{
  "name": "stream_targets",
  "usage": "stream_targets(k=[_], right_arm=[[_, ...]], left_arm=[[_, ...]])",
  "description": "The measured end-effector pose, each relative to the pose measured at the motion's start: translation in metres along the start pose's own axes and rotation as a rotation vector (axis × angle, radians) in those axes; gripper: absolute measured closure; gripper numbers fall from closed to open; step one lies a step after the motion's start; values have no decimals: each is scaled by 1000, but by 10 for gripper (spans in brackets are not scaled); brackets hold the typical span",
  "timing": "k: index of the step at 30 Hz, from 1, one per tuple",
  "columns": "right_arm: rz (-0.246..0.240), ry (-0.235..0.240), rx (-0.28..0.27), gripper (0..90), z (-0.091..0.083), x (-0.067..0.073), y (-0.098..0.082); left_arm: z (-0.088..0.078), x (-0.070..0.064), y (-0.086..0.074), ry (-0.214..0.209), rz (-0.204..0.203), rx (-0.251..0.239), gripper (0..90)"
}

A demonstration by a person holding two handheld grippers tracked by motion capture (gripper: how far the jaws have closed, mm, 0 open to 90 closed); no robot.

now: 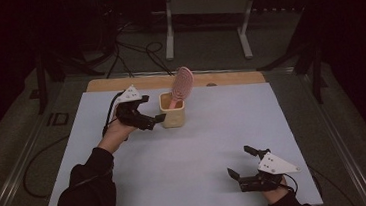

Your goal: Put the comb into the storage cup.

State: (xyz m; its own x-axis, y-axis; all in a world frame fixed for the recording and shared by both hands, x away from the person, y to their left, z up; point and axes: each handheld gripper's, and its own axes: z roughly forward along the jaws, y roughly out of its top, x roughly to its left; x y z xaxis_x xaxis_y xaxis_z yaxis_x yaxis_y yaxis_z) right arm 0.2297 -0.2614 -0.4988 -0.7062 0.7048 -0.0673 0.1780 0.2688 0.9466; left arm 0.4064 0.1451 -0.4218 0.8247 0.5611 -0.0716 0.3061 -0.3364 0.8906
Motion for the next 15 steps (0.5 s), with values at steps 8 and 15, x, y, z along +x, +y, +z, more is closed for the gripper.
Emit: stream_targets(k=[8, 15], right_arm=[[-3, -1, 3, 78, 1, 0, 0], [-3, 0, 2, 79, 1, 0, 0]], left_arm=[[-20, -2, -11, 13, 2, 2, 0], [-37, -7, -22, 29, 5, 3, 0]])
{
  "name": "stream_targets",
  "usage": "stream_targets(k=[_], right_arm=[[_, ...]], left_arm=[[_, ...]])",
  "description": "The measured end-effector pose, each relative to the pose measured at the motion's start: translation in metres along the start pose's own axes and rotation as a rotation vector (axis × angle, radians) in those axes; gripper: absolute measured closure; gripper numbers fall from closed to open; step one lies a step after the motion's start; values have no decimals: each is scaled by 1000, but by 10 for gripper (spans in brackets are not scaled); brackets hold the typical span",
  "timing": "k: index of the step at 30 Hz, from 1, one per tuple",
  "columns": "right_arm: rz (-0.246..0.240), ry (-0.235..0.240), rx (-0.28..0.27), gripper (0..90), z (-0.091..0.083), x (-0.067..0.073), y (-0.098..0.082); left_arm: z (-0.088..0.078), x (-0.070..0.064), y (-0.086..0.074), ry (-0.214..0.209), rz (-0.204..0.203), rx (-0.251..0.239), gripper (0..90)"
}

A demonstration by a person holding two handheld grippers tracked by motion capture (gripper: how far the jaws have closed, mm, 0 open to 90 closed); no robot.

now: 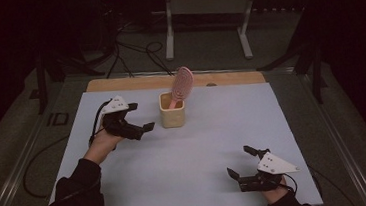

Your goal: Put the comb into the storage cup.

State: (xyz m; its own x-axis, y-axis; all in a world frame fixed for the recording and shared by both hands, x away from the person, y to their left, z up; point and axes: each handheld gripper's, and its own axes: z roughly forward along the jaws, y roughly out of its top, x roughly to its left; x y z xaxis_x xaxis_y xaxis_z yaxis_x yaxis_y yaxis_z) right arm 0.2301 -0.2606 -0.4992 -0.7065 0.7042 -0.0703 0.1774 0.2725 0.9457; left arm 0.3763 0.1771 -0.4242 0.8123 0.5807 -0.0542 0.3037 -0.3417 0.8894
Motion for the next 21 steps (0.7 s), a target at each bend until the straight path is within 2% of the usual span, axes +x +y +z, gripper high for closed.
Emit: stream_targets(k=[7, 16, 21], right_arm=[[-2, 2, 5, 79, 1, 0, 0], [-6, 3, 5, 78, 2, 1, 1], [-8, 4, 6, 78, 2, 1, 1]], left_arm=[[-16, -5, -11, -10, -8, -6, 0], [-29, -13, -32, 6, -4, 14, 0], [-36, -16, -43, 1, -6, 24, 0]])
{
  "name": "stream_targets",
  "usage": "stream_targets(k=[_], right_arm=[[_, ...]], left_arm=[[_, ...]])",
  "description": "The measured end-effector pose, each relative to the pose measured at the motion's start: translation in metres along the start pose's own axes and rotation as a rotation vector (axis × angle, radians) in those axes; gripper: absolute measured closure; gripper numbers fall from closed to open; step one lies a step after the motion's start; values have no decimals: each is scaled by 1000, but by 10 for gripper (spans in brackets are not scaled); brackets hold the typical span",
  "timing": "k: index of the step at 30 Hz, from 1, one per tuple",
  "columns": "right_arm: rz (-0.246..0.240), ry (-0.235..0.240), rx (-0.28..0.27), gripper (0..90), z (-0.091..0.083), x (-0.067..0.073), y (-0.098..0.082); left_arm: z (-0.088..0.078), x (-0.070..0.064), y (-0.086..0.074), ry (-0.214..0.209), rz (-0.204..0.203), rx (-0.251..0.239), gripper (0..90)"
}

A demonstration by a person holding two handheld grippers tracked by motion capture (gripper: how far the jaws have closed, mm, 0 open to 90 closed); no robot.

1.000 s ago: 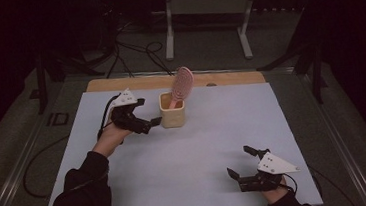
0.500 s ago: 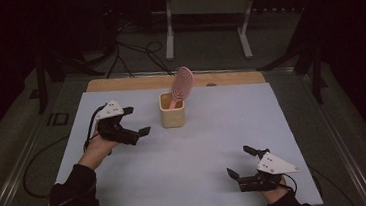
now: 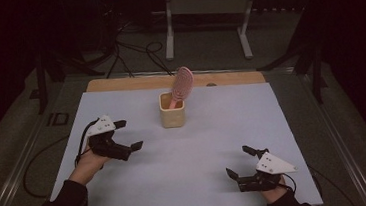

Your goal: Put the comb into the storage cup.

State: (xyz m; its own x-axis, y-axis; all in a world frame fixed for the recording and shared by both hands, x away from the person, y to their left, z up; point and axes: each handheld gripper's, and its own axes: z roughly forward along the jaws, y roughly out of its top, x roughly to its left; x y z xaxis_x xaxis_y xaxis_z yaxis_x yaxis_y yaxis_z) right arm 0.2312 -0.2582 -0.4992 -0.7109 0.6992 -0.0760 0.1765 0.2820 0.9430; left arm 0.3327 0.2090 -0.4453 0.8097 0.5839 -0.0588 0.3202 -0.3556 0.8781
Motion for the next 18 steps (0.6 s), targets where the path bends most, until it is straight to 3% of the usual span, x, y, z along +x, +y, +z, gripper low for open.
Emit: stream_targets(k=[9, 18], right_arm=[[2, -1, -4, 79, -1, -1, 0], [3, -3, -2, 79, 1, -1, 0]], left_arm=[[-11, -3, -15, 23, -14, 15, 0], [-26, -9, -34, 20, -28, 26, 0]])
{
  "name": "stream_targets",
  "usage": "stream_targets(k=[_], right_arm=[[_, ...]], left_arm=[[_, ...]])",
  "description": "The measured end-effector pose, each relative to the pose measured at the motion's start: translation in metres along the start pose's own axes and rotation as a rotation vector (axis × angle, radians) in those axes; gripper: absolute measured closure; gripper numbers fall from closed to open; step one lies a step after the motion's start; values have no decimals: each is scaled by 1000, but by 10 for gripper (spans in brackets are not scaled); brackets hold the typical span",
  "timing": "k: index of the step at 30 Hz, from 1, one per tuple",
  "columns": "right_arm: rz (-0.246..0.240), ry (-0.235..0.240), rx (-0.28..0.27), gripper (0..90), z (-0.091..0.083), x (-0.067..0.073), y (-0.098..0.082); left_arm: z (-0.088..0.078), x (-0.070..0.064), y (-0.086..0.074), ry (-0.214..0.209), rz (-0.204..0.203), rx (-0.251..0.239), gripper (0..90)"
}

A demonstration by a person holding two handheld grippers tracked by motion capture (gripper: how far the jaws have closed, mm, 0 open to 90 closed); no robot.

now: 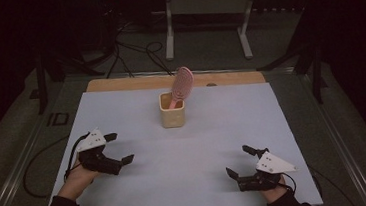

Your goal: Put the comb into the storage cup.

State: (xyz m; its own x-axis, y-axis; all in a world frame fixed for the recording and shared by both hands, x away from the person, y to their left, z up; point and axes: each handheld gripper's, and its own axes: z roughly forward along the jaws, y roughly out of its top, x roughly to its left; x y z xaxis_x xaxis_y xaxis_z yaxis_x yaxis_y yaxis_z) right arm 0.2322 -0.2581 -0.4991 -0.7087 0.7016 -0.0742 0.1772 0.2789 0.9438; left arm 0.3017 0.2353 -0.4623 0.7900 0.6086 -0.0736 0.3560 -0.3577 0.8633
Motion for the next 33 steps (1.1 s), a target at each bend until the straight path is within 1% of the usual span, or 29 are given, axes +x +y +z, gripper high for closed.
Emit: stream_targets(k=[3, 5, 6, 8, 9, 10, 11, 12, 15, 18, 20, 22, 24, 29, 31, 33], right_arm=[[-4, 3, 4, 78, 1, 0, 0], [-4, 3, 4, 79, 1, 0, 0], [-3, 3, 5, 79, 1, 0, 0], [-5, 3, 5, 78, 1, 0, 0], [-5, 4, 5, 79, 1, 0, 0], [-8, 3, 4, 79, 1, 0, 0], [-7, 3, 4, 78, 1, 0, 0], [-7, 3, 4, 79, 1, 0, 0], [-8, 3, 1, 79, 0, 1, 1], [-7, 4, 0, 79, 1, 1, 1], [-13, 4, 2, 79, 1, 1, 1], [-15, 5, 5, 79, 1, 1, 1], [-9, 8, 4, 79, 1, 1, 1], [-10, 7, 5, 79, 1, 0, 0], [-14, 10, 5, 79, 1, 1, 1], [-11, 10, 5, 79, 2, 1, 1]], left_arm=[[-5, -2, -7, 13, 7, 7, 0], [-9, -3, -12, 10, -5, 6, 0], [-11, -4, -15, 15, -2, 9, 0], [-14, -5, -19, 9, -5, 6, 0], [-16, -6, -22, 11, -6, -2, 0], [-17, -6, -25, 8, -11, -6, 0], [-18, -7, -27, 15, -20, -5, 0], [-18, -7, -27, 15, -20, -5, 0], [-21, -9, -35, 30, -24, 5, 0], [-25, -10, -42, 37, -41, 1, 0], [-28, -11, -47, 26, -52, -10, 0], [-29, -12, -53, 32, -53, -11, 0], [-29, -15, -59, 33, -63, -7, 0], [-31, -19, -71, 59, -62, 22, 0], [-34, -20, -74, 59, -62, 15, 0], [-36, -21, -77, 72, -54, 14, 0]])
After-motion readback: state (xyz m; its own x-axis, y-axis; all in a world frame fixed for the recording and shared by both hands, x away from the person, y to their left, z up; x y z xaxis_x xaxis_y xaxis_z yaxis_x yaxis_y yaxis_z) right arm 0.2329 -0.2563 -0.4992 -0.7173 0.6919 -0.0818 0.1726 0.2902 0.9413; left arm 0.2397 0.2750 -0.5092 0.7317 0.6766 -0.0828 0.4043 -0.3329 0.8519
